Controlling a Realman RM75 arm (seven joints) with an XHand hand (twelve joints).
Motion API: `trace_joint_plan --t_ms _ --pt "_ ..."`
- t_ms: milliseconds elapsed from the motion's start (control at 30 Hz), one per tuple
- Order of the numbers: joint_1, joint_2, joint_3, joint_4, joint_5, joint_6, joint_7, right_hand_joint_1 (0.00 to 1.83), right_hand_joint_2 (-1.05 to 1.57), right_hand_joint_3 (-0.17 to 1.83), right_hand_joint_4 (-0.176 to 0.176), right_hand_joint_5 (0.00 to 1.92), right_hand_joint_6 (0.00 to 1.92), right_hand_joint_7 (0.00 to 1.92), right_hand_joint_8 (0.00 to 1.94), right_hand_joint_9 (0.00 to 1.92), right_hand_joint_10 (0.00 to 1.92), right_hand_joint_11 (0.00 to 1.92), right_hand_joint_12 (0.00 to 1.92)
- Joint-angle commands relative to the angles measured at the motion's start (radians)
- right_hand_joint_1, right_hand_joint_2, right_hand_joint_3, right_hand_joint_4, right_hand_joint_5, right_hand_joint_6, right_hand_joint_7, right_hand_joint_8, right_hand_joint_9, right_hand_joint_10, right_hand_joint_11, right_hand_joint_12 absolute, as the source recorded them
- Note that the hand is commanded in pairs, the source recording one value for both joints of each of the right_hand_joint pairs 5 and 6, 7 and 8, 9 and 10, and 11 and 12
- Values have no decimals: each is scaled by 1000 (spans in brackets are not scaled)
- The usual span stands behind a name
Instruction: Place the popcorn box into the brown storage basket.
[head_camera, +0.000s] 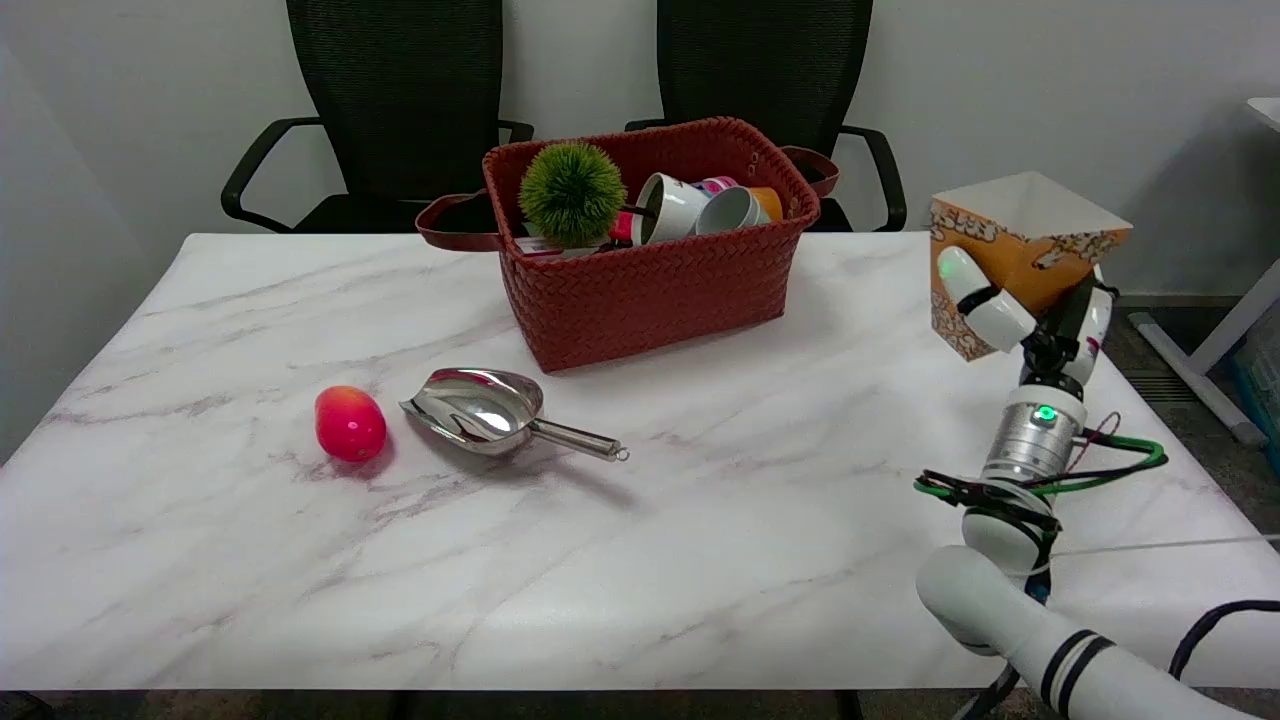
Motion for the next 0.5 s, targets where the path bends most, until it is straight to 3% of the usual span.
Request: trace_joint_plan --t_ms 33,100,167,200,500 --pt "159 31 -2 -15 -51 -174 -46 1102 332 559 0 375 375 879 879 649 649 470 470" --pt "185 37 -4 -24 -55 -198 -47 1101 329 565 0 371 371 879 879 646 646 463 463" --pt "224 37 -90 60 -24 -166 -7 1100 323 573 0 366 366 877 877 642 642 458 458" --pt "226 43 -8 -44 -71 -232 -46 1100 321 575 0 364 364 876 876 642 642 458 458" --pt "323 44 -9 -106 -99 -349 -47 1093 305 599 0 347 347 865 865 629 629 448 448"
